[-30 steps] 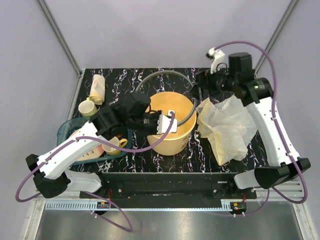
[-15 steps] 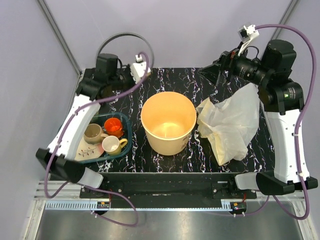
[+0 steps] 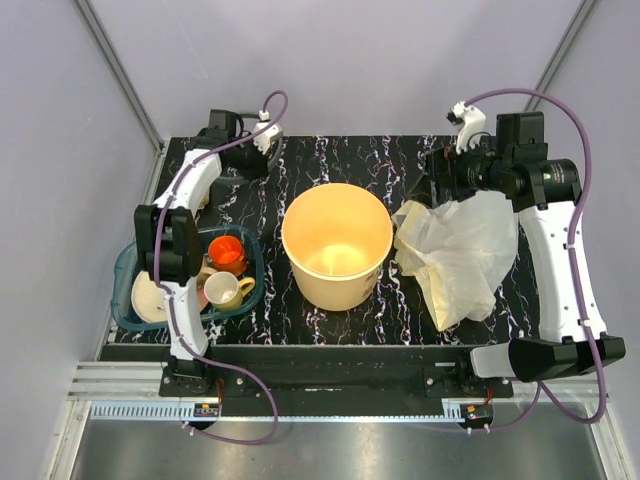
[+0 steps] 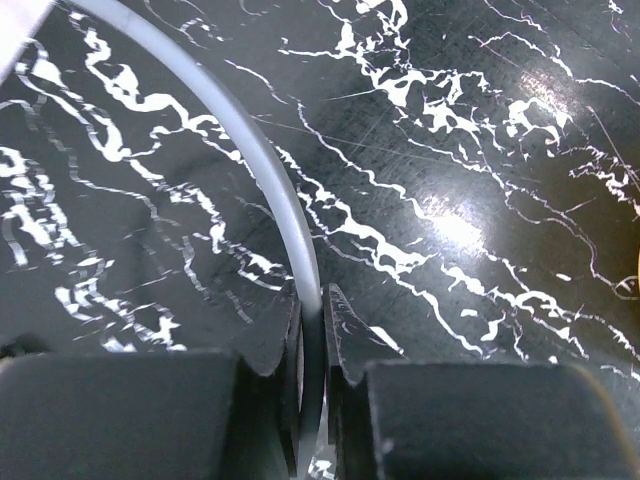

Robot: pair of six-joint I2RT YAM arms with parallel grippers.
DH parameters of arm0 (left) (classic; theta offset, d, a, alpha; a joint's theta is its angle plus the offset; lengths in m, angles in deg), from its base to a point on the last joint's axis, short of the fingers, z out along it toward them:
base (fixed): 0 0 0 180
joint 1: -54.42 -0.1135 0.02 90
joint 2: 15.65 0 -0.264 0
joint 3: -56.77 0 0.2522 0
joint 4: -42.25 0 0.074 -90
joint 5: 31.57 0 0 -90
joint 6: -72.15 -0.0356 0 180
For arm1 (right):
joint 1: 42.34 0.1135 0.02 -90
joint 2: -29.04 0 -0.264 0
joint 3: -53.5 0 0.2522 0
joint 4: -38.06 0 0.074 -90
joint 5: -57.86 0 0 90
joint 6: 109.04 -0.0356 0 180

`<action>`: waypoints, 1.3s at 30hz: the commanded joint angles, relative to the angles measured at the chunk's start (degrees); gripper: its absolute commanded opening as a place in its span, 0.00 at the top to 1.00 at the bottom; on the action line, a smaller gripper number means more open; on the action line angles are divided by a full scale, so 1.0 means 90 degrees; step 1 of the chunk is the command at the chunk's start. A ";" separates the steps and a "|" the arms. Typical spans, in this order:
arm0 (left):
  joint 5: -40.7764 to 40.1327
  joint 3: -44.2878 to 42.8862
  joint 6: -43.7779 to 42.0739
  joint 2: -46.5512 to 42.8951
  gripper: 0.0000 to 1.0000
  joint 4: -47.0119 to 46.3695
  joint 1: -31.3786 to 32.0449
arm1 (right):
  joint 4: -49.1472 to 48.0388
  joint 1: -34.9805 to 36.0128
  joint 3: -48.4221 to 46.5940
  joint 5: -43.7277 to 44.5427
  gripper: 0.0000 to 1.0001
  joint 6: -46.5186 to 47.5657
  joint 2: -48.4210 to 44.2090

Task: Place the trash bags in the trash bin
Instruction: Place the lid at the center of the board, then pick up the trash bag from the center of the board.

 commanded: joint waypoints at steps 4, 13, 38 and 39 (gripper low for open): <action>0.0361 -0.0225 0.0456 0.0613 0.98 -0.0943 0.0044 | 0.1350 -0.0839 0.1075 0.0643 0.00 0.1678 -0.0106; 0.0575 -0.0273 0.0768 0.1298 0.87 -0.0894 0.0064 | 0.1888 -0.1093 0.2091 0.0790 0.01 0.2804 -0.0204; 0.0947 -0.0577 0.1686 0.0157 0.27 -0.0533 0.0005 | -0.1567 0.0480 0.4481 0.2422 0.00 0.2988 0.0138; 0.1015 -0.0480 0.1677 0.0097 0.27 -0.0514 0.0005 | -0.1965 0.0489 0.4639 0.2373 0.00 0.3115 0.0012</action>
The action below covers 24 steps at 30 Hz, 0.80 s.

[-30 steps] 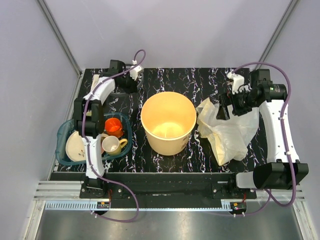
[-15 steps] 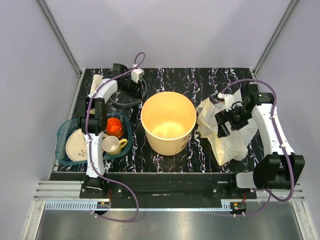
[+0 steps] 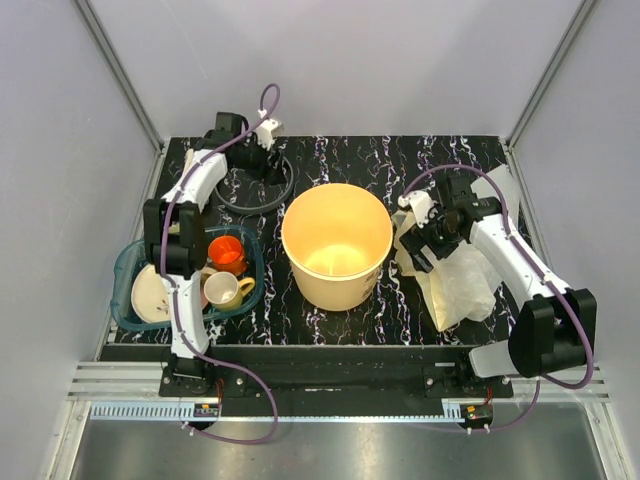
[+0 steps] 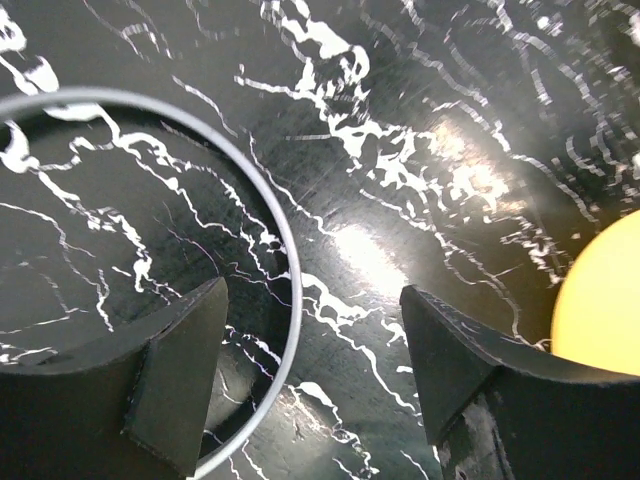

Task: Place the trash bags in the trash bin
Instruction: Pick up the trash bag from the center of the board.

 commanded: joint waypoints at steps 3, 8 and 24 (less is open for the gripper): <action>0.0578 -0.0053 0.0174 -0.1084 0.27 -0.0050 -0.0051 | -0.1178 0.0023 0.0665 -0.0051 0.00 0.0496 -0.0092; 0.0628 0.0240 0.0184 -0.1358 0.26 -0.0020 -0.0051 | -0.1118 0.0013 0.1016 -0.0550 0.00 0.0984 -0.0178; 0.0696 0.0289 0.0340 -0.1485 0.27 0.0048 -0.0051 | -0.2651 -0.0006 0.2549 0.0035 0.02 0.1483 -0.0657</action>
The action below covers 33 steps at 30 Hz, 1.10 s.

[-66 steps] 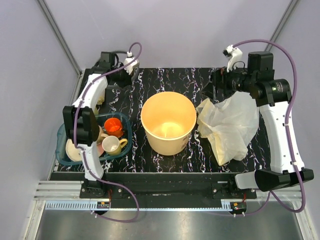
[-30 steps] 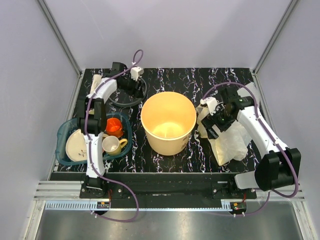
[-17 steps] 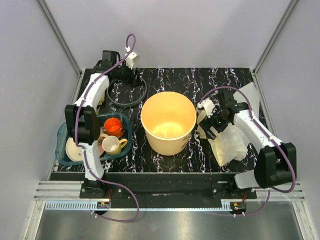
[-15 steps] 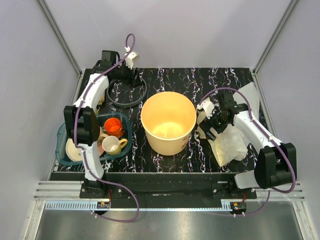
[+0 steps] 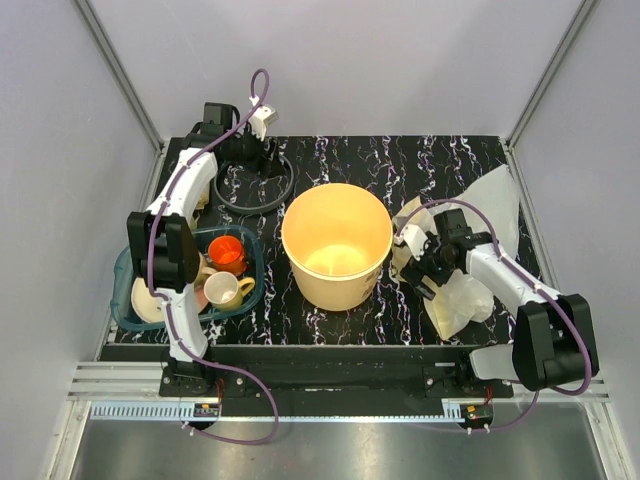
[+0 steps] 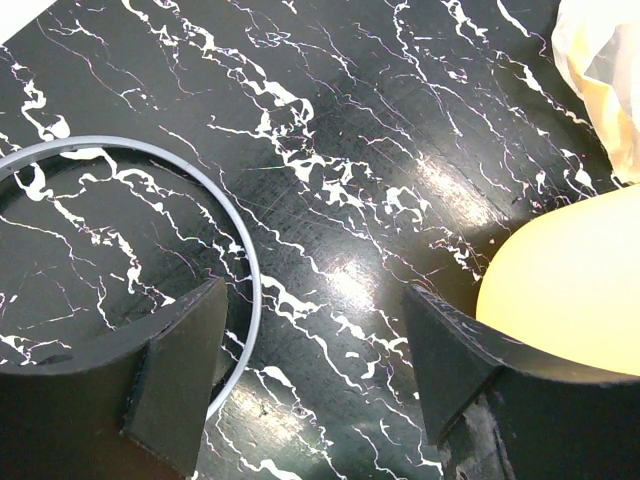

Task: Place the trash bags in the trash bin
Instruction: Pick up the trash bag from the center of the board.

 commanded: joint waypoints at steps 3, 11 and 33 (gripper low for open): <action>0.0256 0.0056 0.0134 -0.0366 0.27 -0.0107 -0.0041 | -0.1201 -0.0006 0.0435 0.0463 0.15 0.0087 -0.0222; 0.0305 0.0095 0.0183 -0.0571 0.27 -0.0020 -0.0041 | -0.1709 -0.0143 0.0602 0.0961 1.00 -0.0265 -0.0476; 0.1038 0.1735 0.1198 -0.3070 0.24 -0.0760 -0.0041 | 0.0478 -0.1071 -0.6777 -0.0230 1.00 -0.2432 -0.1152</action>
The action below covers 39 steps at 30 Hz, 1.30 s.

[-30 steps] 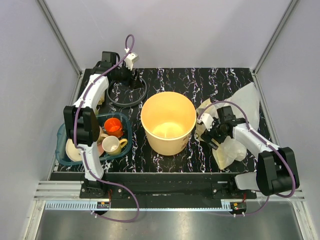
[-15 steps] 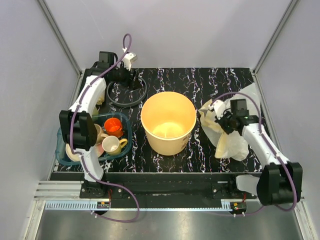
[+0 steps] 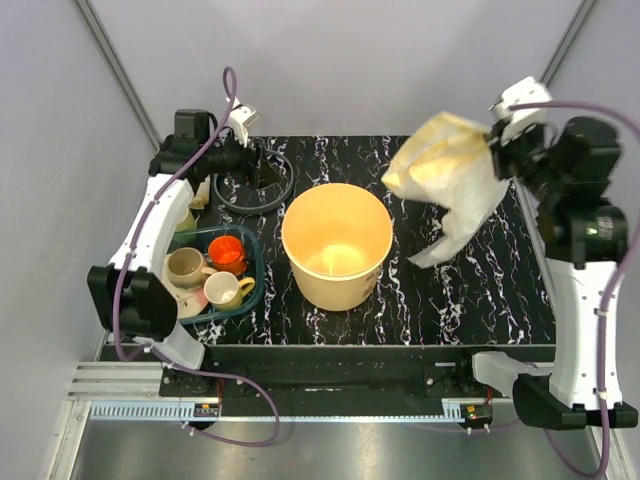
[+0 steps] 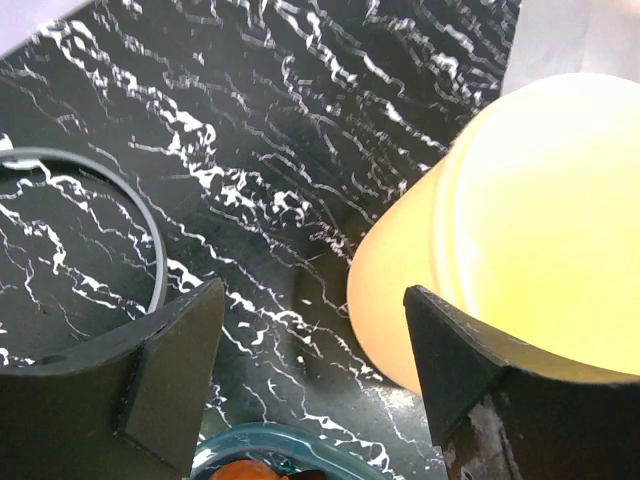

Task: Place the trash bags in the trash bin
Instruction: Pick up the trash bag from the center of the board, then place the trash bag in the trash bin.

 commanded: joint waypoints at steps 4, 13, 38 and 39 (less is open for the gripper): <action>0.0594 0.0450 0.0871 -0.1480 0.13 -0.1176 -0.0039 | -0.0216 -0.0005 -0.3809 -0.0478 1.00 -0.1401 0.0770; 0.1063 0.1112 0.1782 -0.2398 0.06 -0.2495 0.0565 | -0.1640 -0.0014 -0.6305 -0.2391 1.00 -0.3957 0.1913; 0.0135 0.0051 0.0609 -0.1140 0.01 -0.6343 0.0898 | -0.4993 0.0560 -0.6824 -0.4258 1.00 -0.8971 0.3310; 0.0512 -0.0067 0.0705 -0.1053 0.10 -0.6285 0.0947 | -0.4992 0.0649 -0.6765 -0.4239 1.00 -0.8883 0.3291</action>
